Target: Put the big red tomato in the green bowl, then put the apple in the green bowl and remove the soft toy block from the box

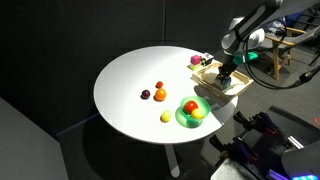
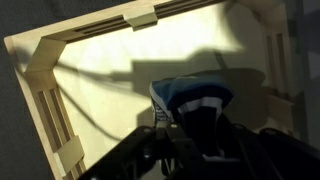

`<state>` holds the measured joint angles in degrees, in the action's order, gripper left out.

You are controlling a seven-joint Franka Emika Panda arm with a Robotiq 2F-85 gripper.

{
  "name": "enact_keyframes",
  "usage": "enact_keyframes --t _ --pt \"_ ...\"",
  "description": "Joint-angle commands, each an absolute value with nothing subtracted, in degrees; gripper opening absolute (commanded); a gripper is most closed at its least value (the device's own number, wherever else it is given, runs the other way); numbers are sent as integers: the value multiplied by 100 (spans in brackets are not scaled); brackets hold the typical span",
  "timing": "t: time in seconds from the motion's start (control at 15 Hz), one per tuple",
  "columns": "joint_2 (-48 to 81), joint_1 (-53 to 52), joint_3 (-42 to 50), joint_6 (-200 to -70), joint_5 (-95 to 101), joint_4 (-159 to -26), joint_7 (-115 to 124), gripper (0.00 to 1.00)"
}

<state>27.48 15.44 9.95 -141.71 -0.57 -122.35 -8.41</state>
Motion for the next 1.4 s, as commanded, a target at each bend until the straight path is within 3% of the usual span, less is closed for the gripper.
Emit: enact_keyframes --t 0.0,1.33 --pt "2317 1397 987 -13997 69 -12367 -775 5" --pt "2073 425 409 -13725 339 -11969 -737 4"
